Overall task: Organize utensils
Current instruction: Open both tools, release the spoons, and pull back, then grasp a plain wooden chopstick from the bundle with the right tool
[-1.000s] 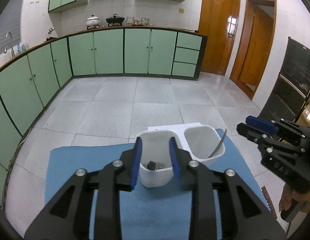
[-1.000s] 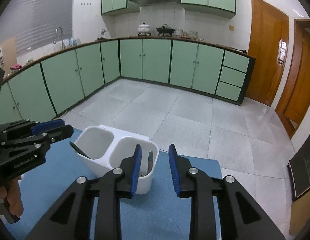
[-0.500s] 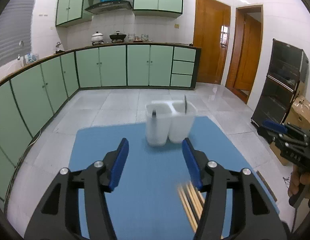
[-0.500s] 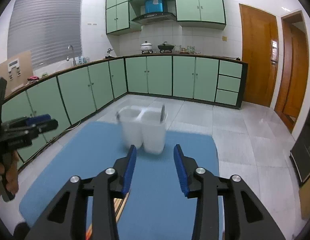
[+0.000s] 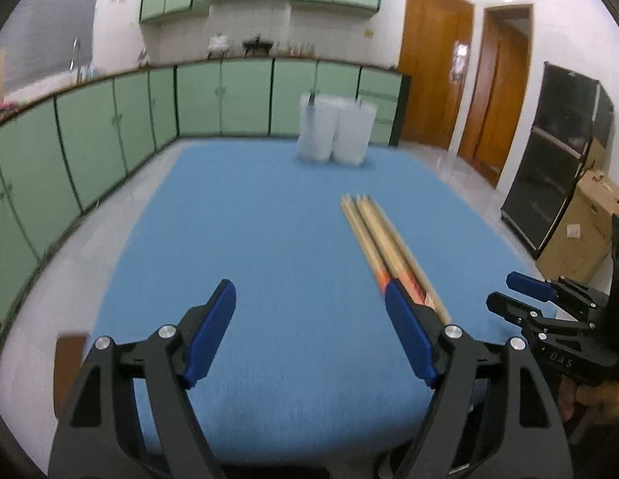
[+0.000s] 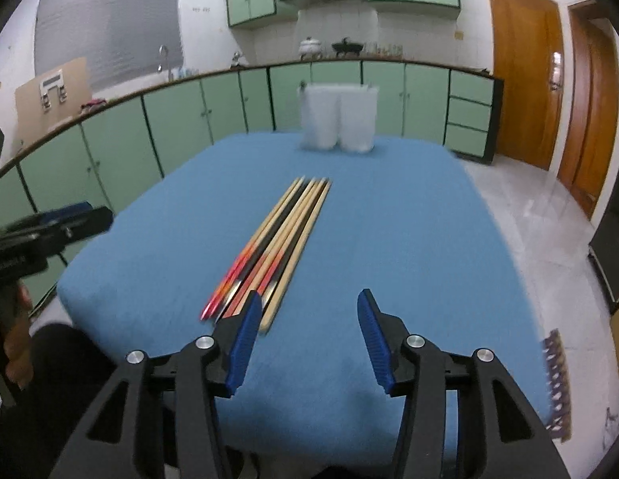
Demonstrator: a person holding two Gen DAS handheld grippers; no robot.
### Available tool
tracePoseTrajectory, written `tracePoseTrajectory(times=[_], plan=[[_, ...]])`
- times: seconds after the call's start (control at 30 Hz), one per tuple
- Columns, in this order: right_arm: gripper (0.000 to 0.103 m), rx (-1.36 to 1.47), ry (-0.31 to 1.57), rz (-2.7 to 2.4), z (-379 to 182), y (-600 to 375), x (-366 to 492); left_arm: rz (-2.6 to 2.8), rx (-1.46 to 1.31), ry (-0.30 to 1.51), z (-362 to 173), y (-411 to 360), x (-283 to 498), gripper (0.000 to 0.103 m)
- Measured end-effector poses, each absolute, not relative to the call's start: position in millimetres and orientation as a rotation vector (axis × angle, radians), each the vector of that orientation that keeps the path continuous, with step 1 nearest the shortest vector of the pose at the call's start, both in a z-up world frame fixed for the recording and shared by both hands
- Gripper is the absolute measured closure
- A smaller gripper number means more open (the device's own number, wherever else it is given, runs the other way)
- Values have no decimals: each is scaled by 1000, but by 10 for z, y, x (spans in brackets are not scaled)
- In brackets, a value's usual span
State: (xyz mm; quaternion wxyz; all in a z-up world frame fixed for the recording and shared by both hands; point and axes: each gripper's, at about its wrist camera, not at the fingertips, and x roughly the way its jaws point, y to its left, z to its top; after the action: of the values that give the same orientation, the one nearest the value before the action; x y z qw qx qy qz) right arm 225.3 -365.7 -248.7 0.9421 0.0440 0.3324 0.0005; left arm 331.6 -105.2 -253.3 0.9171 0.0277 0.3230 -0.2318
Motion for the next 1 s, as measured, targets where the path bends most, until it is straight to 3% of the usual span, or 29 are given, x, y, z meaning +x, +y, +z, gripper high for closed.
tracePoseTrajectory(times=[0.37, 1.0], plan=[[56, 27, 718, -10, -2878, -3451, 2347, -441, 1, 690, -2684, -811, 3248, 28], [58, 89, 692, -74, -2892, -3955, 2447, -541, 191, 781, -3217, -1648, 3211, 28]])
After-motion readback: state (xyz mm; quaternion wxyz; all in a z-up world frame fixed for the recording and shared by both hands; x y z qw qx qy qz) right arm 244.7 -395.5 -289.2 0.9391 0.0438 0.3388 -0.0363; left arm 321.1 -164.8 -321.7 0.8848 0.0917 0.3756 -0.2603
